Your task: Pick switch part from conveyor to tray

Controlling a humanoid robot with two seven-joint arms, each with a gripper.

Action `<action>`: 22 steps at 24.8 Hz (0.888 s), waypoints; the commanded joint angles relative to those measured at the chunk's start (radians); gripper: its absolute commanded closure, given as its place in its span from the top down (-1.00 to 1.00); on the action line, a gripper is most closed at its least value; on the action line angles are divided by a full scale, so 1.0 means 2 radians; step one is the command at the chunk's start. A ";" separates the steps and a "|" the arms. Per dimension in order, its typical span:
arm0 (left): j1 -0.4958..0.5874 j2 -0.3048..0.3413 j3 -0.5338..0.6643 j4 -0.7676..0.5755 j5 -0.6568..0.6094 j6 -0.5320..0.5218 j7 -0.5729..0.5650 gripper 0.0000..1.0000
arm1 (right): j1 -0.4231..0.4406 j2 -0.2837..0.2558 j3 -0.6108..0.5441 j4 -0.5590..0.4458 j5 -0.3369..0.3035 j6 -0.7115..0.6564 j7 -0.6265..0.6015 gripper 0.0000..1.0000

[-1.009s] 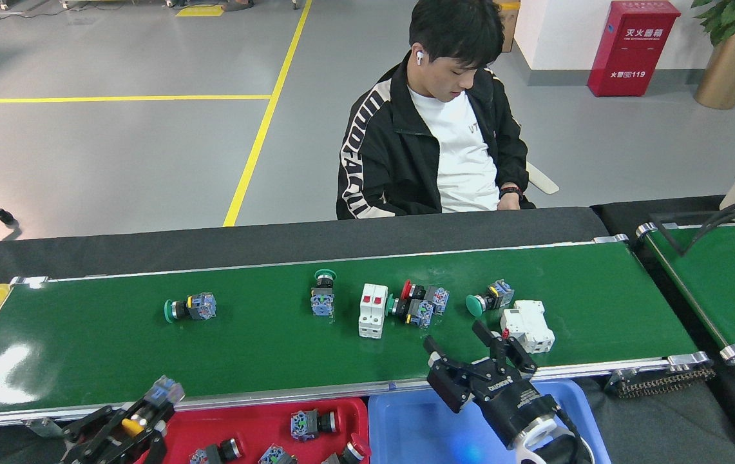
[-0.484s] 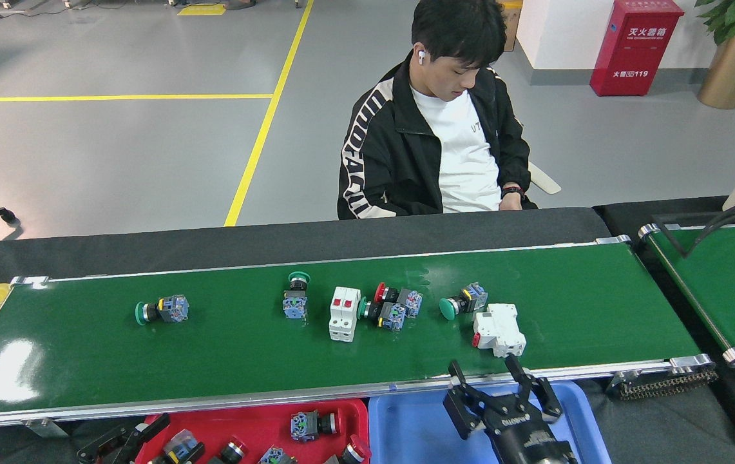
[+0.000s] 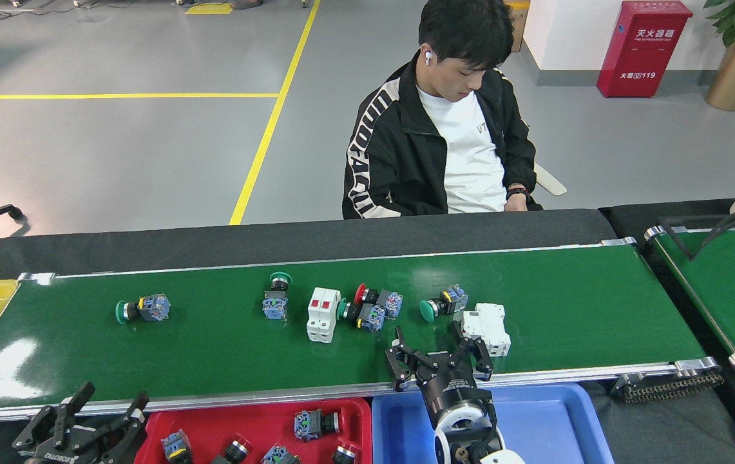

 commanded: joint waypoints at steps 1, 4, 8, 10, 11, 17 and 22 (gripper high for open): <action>-0.035 0.017 -0.002 0.033 -0.009 0.045 0.000 0.84 | -0.024 0.010 -0.002 0.017 -0.001 0.015 -0.005 1.00; -0.103 0.043 -0.021 0.112 -0.025 0.073 0.007 0.84 | -0.053 0.013 0.000 0.051 -0.005 0.015 -0.005 1.00; -0.168 0.076 -0.063 0.206 -0.027 0.106 0.033 0.84 | -0.095 0.013 0.009 0.107 -0.033 0.014 -0.016 1.00; -0.185 0.089 -0.088 0.240 -0.026 0.121 0.048 0.84 | -0.116 0.013 0.012 0.136 -0.046 0.011 -0.033 0.90; -0.188 0.092 -0.092 0.248 -0.026 0.122 0.053 0.84 | -0.124 0.013 0.013 0.152 -0.052 0.007 -0.039 0.71; -0.212 0.096 -0.092 0.290 -0.026 0.136 0.061 0.84 | -0.132 0.009 0.018 0.158 -0.062 -0.080 -0.040 -0.47; -0.282 0.128 -0.117 0.408 -0.027 0.153 0.101 0.76 | -0.103 0.003 0.018 0.066 -0.064 -0.152 -0.039 -0.58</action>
